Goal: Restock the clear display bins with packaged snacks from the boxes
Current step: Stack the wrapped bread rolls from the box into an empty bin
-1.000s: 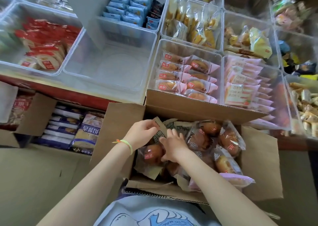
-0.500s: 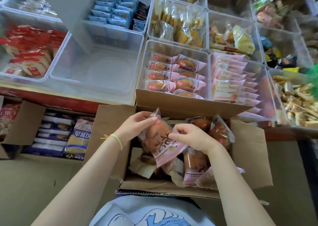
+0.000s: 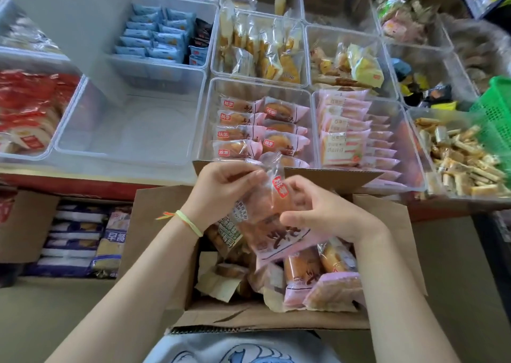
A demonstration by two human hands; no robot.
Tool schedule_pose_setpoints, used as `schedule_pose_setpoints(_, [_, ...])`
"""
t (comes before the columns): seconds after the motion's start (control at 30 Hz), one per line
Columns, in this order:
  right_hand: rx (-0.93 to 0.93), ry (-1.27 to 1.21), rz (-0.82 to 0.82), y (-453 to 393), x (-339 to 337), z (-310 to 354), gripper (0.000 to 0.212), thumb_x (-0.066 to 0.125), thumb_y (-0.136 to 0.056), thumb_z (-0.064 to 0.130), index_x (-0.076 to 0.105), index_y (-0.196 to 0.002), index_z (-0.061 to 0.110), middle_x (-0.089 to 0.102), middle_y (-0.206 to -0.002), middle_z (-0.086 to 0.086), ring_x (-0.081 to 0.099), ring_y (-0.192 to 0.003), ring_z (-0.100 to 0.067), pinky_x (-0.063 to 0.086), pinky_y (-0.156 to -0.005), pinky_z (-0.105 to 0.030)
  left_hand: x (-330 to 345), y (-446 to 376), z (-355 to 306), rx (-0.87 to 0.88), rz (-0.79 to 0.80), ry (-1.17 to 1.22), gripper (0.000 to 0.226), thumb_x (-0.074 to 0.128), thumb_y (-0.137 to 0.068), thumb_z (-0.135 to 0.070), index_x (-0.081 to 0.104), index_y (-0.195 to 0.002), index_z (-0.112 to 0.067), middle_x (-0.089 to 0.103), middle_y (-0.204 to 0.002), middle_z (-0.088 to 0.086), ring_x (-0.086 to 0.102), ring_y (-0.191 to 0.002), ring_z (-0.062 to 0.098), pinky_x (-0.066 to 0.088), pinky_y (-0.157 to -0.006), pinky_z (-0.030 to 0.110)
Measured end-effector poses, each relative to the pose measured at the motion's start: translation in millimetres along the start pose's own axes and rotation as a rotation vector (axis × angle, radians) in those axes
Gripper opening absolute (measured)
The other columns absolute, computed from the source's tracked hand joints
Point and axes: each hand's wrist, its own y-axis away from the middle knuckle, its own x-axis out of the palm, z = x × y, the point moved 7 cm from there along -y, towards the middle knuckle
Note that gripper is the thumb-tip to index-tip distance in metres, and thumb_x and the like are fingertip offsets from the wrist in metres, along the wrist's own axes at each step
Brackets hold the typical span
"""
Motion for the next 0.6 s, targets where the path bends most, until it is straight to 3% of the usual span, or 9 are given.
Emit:
schedule_pose_setpoints(0.1, [-0.074, 0.058, -0.067, -5.0, -12.4, 38.3, 0.053, 0.086, -0.077, 0.034, 0.059, -0.122, 0.034, 0.075, -0.107, 0.011, 0.07, -0.101, -0.005, 0.052, -0.095, -0.031, 5.6, -18.4, -32.3, 0.197, -0.105, -0.062, 0.008, 0.073, -0.088, -0.02, 0.076, -0.092, -0.015, 0.074, -0.079, -0.003, 0.068, -0.07, 0.011, 0.056, -0.065, 0.027])
schedule_pose_setpoints(0.17, [-0.146, 0.09, -0.164, -9.4, -36.2, 58.6, 0.047, 0.086, -0.077, 0.029, 0.063, -0.118, 0.033, 0.075, -0.105, 0.011, 0.071, -0.098, -0.004, 0.054, -0.093, -0.03, -3.1, -35.0, -41.0, 0.215, -0.204, -0.018, 0.008, 0.068, -0.092, -0.016, 0.075, -0.096, -0.018, 0.074, -0.083, -0.008, 0.069, -0.074, 0.007, 0.056, -0.067, 0.024])
schedule_pose_setpoints(0.23, [-0.209, 0.112, -0.347, -12.1, -71.5, 71.1, 0.039, 0.086, -0.076, 0.033, 0.064, -0.109, 0.034, 0.074, -0.099, 0.012, 0.069, -0.091, 0.003, 0.054, -0.083, -0.021, -18.1, -58.4, -33.0, 0.092, -0.28, 0.084, 0.014, 0.059, -0.097, -0.014, 0.072, -0.097, -0.018, 0.073, -0.085, -0.007, 0.067, -0.076, 0.008, 0.054, -0.068, 0.023])
schedule_pose_setpoints(0.3, [-0.272, 0.08, -0.618, -12.4, -111.5, 78.1, 0.033, 0.085, -0.077, 0.035, 0.062, -0.1, 0.035, 0.07, -0.093, 0.013, 0.065, -0.082, 0.008, 0.05, -0.072, -0.011, -28.5, -85.1, -11.5, -0.103, -0.28, 0.025, 0.015, 0.057, -0.095, -0.019, 0.072, -0.095, -0.016, 0.073, -0.087, 0.001, 0.068, -0.078, 0.015, 0.056, -0.071, 0.031])
schedule_pose_setpoints(0.37, [-0.298, 0.086, -0.741, -23.7, -138.8, 78.1, 0.036, 0.085, -0.078, 0.031, 0.058, -0.102, 0.032, 0.068, -0.094, 0.012, 0.063, -0.082, 0.005, 0.05, -0.071, -0.012, -25.0, -109.6, 13.4, -0.294, -0.137, -0.197, 0.022, 0.057, -0.088, -0.026, 0.074, -0.092, -0.014, 0.074, -0.088, 0.004, 0.07, -0.084, 0.026, 0.058, -0.078, 0.039])
schedule_pose_setpoints(0.47, [-0.181, 0.192, -0.558, -62.7, -147.4, 68.4, 0.046, 0.086, -0.078, 0.024, 0.052, -0.108, 0.029, 0.066, -0.099, 0.009, 0.065, -0.088, -0.005, 0.055, -0.075, -0.023, 15.6, -131.4, 42.7, -0.504, 0.317, -0.487, 0.024, 0.053, -0.094, -0.015, 0.075, -0.095, -0.006, 0.075, -0.094, 0.004, 0.07, -0.091, 0.025, 0.057, -0.085, 0.037])
schedule_pose_setpoints(0.53, [-0.101, 0.234, -0.427, -86.0, -145.9, 55.8, 0.048, 0.085, -0.078, 0.022, 0.051, -0.112, 0.029, 0.065, -0.099, 0.009, 0.065, -0.089, -0.004, 0.055, -0.074, -0.023, 47.8, -132.2, 64.6, -0.594, 0.671, -0.677, 0.026, 0.049, -0.098, -0.011, 0.071, -0.113, -0.008, 0.071, -0.117, 0.003, 0.068, -0.106, 0.019, 0.056, -0.088, 0.033])
schedule_pose_setpoints(0.6, [-0.057, 0.292, -0.367, -102.8, -147.2, 41.7, 0.051, 0.085, -0.078, 0.024, 0.05, -0.115, 0.027, 0.063, -0.1, 0.01, 0.062, -0.09, -0.003, 0.049, -0.07, -0.019, 66.5, -129.9, 85.5, -0.704, 0.832, -0.711, 0.03, 0.047, -0.1, -0.012, 0.063, -0.125, -0.01, 0.064, -0.131, 0.004, 0.063, -0.116, 0.017, 0.054, -0.093, 0.033])
